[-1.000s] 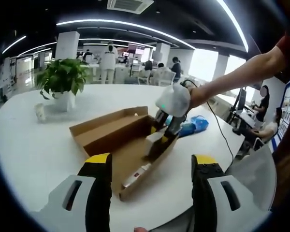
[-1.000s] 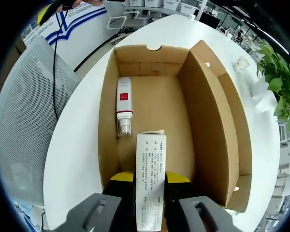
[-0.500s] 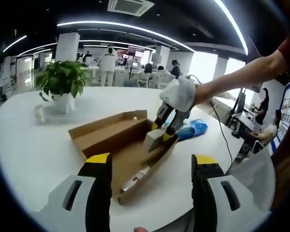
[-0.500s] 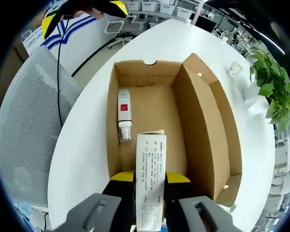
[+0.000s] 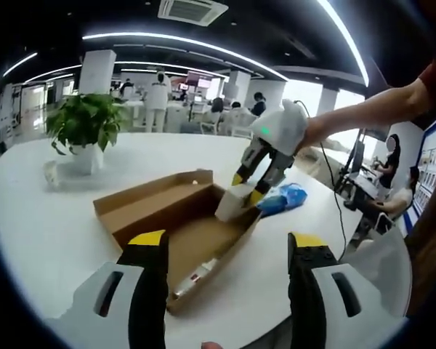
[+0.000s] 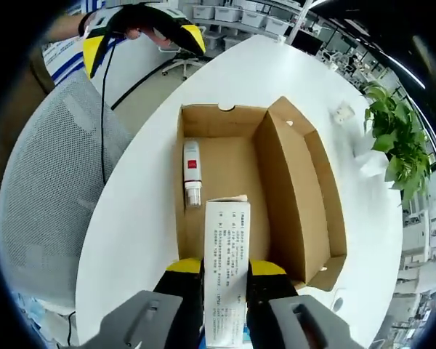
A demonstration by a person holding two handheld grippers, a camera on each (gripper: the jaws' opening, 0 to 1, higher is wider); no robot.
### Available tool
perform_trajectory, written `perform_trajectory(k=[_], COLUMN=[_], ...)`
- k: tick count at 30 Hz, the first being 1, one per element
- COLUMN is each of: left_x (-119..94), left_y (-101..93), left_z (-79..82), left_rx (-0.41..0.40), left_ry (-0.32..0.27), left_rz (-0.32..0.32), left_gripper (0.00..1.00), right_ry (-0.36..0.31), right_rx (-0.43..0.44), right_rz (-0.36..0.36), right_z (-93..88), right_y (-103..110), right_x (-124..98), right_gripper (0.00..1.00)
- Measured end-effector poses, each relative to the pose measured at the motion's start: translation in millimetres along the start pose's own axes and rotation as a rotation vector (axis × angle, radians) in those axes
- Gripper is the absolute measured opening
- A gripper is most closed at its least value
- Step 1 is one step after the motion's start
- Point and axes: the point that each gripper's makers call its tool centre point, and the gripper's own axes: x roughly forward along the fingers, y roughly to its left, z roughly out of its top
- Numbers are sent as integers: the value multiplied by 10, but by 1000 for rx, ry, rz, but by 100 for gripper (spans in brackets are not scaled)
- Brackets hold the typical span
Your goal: Operate the shoe box by opening the lid, removing the specified soft item, and placing it in the target area until the item is outside and the box remains undamaged.
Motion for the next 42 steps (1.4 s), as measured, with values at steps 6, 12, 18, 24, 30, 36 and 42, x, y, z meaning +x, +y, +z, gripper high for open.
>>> perform_trajectory(k=[6,12,18,24,30,36,42], left_x=[85,183,286,406,509,579,647], left_y=[-61,-185,-294,-390,-495,-566,-644], left_z=[37,57,72,73,56,65,77], left_rx=[8,17,26,35,43,51,60], left_ry=[0,7,15,28,44,54,61], left_rz=[-20,-48,-75,-101,-125,-141,-154], left_gripper=[66,66,66,66,66,66,66], right_ry=[3,19,32,41,47,64,79], right_rx=[5,40,82,133,192,237,272], right_rz=[-17,-32,-40,-50,-65,-63,-66], right_z=[-109,-321,-562,-845,-1134,-1469,-1680], right_y=[32,108,236,347,471,583,689], right_x=[-147,-286,-374,-434,-510,-539,-565], right_gripper=[17,17,17,17,17,17,17])
